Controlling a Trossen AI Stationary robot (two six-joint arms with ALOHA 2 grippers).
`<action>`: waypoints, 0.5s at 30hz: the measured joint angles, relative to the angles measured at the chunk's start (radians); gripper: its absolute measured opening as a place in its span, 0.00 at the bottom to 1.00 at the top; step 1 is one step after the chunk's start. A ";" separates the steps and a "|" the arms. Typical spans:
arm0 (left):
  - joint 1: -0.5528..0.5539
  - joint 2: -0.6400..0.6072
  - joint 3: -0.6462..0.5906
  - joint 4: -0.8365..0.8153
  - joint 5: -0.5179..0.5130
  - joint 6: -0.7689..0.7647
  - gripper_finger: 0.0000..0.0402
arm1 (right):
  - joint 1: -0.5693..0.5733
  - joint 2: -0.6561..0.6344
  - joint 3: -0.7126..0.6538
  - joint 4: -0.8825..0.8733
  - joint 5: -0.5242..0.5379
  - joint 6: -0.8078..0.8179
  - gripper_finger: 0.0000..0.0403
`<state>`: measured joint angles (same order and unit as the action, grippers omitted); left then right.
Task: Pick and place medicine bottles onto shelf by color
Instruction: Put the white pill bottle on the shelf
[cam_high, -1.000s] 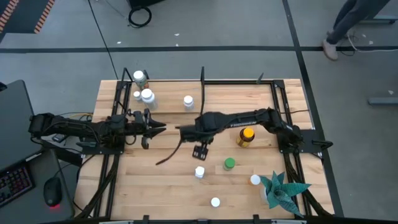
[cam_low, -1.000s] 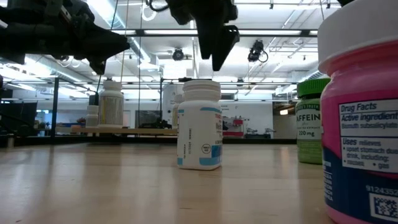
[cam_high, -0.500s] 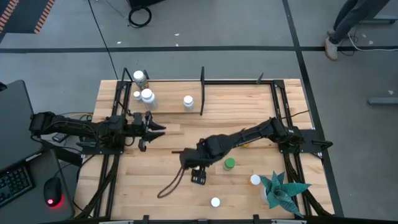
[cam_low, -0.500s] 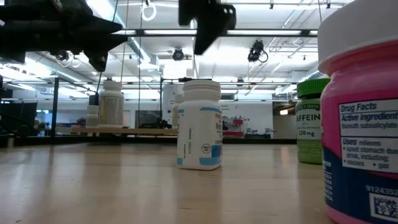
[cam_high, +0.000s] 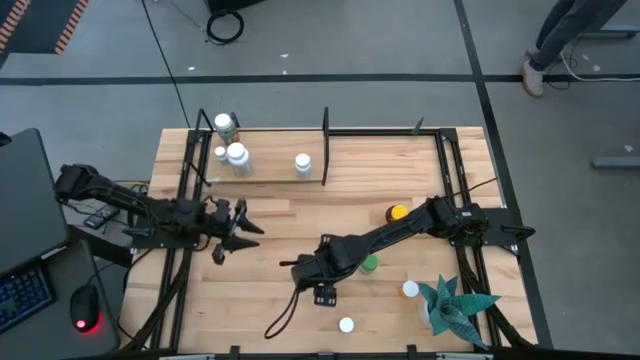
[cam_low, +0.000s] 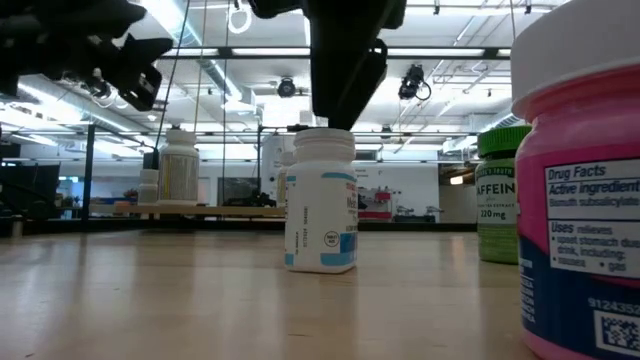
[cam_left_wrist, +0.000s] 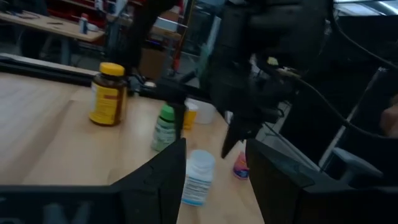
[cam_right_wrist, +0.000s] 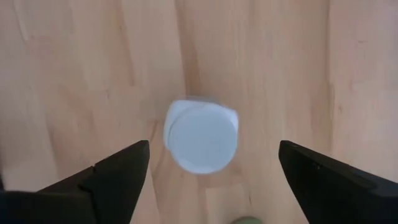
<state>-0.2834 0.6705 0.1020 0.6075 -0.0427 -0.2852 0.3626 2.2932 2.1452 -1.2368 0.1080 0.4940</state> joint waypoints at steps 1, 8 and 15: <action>-0.016 0.002 0.000 0.003 -0.014 0.000 0.43 | -0.001 0.000 0.000 0.008 0.004 -0.002 0.93; -0.069 0.003 0.000 0.007 -0.123 -0.019 0.43 | 0.002 0.000 -0.019 0.069 0.004 -0.009 0.95; -0.070 0.003 0.000 0.006 -0.134 -0.025 0.43 | 0.002 0.000 -0.088 0.093 -0.002 -0.018 0.91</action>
<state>-0.3534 0.6739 0.1020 0.6132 -0.1768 -0.3103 0.3645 2.2929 2.0576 -1.1443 0.1057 0.4758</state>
